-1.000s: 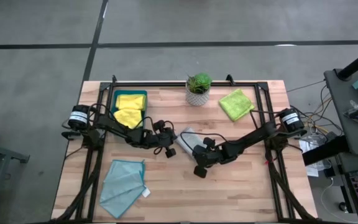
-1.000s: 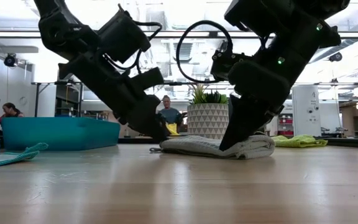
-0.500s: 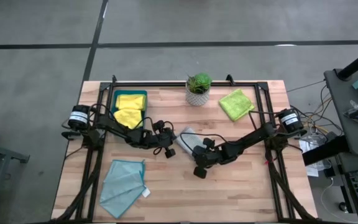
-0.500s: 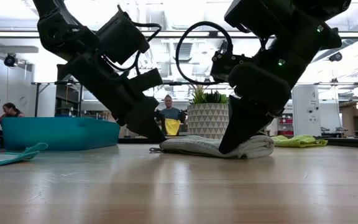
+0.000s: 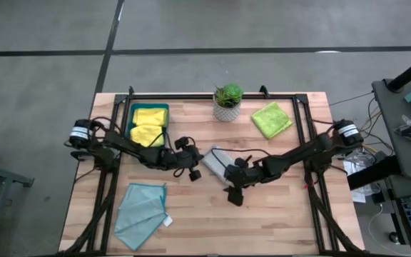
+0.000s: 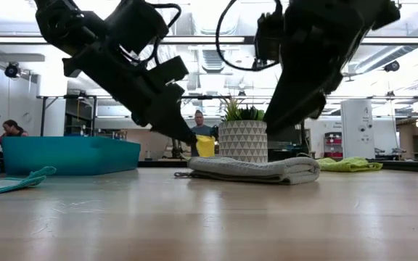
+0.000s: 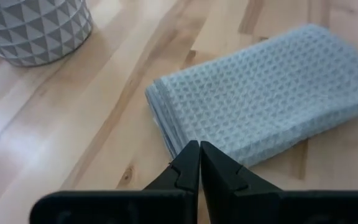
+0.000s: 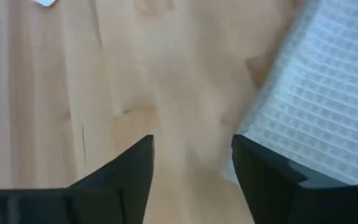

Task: Fold microfiber towels
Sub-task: Put the folded gray towel into the blue bin

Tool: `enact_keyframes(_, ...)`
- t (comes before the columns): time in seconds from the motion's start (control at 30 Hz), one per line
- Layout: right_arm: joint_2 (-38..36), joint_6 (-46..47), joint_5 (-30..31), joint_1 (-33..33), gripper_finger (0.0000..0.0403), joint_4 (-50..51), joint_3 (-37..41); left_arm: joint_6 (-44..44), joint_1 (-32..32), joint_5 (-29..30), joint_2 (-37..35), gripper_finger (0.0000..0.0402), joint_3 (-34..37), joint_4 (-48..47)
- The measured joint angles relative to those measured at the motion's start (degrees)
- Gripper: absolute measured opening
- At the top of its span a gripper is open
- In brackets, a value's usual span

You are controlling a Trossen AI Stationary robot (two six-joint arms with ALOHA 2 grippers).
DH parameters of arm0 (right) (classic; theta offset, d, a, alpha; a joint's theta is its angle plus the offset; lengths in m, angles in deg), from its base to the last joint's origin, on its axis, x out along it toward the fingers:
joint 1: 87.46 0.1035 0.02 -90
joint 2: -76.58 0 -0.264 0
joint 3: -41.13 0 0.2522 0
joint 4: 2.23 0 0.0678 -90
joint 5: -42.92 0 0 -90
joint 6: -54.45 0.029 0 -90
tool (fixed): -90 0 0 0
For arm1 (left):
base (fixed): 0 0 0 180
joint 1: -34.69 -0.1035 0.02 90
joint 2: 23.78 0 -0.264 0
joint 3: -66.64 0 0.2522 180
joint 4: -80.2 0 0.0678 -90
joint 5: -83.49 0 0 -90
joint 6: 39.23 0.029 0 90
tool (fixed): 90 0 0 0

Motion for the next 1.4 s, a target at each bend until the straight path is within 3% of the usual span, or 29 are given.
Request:
enact_keyframes(0.3, -9.8, -3.4, 2.6, -4.2, 0.0231, 4.8, 4.5, -3.6, -0.2, -2.2, -1.7, 0.0013, 0.0, 4.1)
enact_keyframes(0.6, -17.4, -3.9, 3.0, -8.1, 0.0240, -16.6, 20.3, -13.9, -4.1, -5.9, -1.3, 0.0147, -1.8, 5.0)
enact_keyframes(0.77, -17.8, -3.2, 1.6, -9.6, 0.0240, -23.1, 25.1, -21.0, -8.2, -11.7, -0.2, 0.0204, -8.7, -7.2)
enact_keyframes(0.93, -17.8, -4.0, 1.6, -10.3, 0.0238, -24.6, 26.2, -21.6, -10.7, -11.9, 2.9, 0.0212, -15.6, -19.9)
enact_keyframes(1.4, -17.5, -7.0, 1.5, -10.3, 0.0238, -25.5, 26.2, -24.5, -11.4, -14.8, 11.0, 0.0212, -18.3, -18.8)
